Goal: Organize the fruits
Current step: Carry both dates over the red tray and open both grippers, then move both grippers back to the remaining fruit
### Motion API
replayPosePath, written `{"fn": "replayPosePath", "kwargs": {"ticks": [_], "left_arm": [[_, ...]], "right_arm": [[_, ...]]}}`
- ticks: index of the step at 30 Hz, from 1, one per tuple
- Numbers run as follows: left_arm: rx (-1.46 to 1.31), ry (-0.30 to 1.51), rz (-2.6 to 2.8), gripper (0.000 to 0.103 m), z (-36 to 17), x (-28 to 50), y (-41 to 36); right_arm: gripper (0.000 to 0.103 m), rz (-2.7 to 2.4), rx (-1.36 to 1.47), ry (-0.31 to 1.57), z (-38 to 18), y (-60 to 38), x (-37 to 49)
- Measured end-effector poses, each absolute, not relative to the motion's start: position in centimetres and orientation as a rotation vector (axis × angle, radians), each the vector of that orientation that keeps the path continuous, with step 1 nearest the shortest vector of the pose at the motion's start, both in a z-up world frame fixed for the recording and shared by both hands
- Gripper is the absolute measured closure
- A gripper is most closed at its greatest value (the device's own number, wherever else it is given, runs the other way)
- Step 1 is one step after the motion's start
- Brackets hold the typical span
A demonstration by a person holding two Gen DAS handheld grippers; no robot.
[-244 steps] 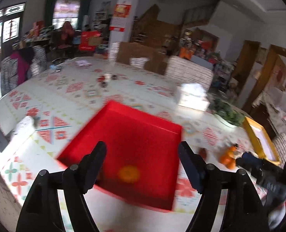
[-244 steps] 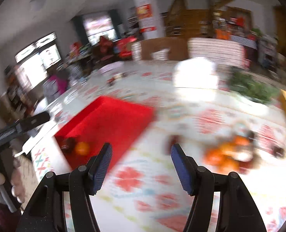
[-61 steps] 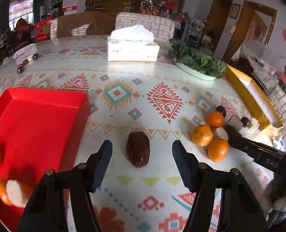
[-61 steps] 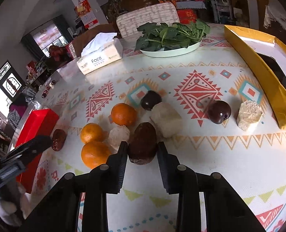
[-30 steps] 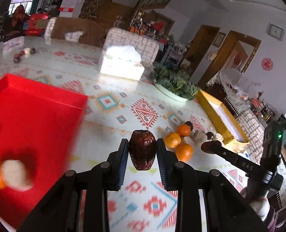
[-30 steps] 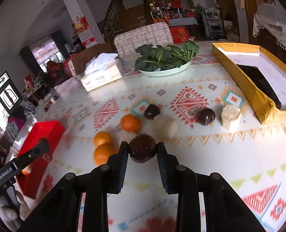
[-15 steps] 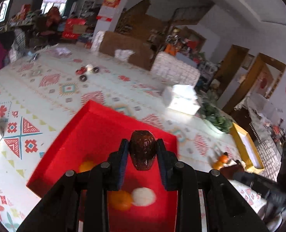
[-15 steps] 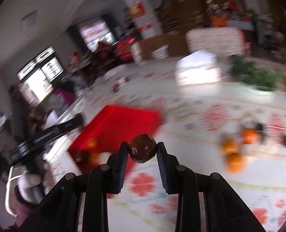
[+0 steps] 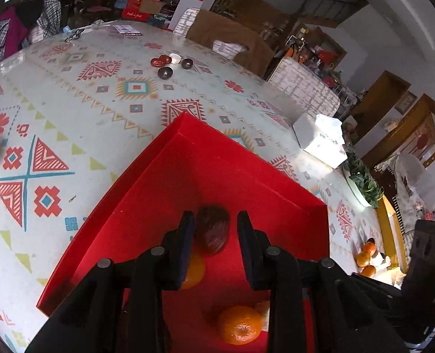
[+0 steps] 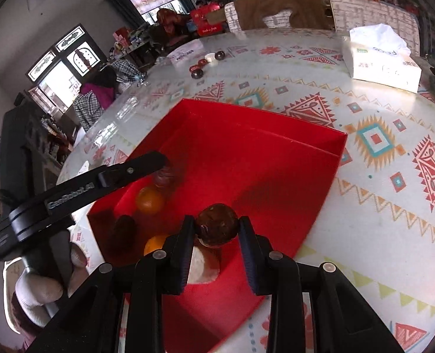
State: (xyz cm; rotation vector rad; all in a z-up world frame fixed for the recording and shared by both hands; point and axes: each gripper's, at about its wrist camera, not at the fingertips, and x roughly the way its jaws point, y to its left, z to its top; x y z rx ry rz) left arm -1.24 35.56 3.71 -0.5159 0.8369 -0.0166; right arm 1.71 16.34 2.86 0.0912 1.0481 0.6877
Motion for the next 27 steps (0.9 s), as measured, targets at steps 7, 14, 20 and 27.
{"fn": "replayPosePath", "kwargs": {"ticks": [7,14,20,27], "left_arm": [[-0.497,0.765,0.009,0.052,6.5,-3.7,35.4],[-0.479,0.68,-0.032,0.035,10.2,-7.7,32.7],[-0.477,0.658,-0.113,0.032,11.7,-10.2,28.3],[-0.453,0.661,-0.204,0.032,12.0,-11.6,21.9]], "right_arm": [[0.062,0.691,0.134,1.022,3.6,16.1,2.0],[0.054,0.665,0.187,0.936,6.4,12.5,0.8],[0.053,0.574,0.242,0.832,9.1,5.1,-1.2],[0.035,0.359,0.319,0.692,11.4,-8.5,-4.2]]}}
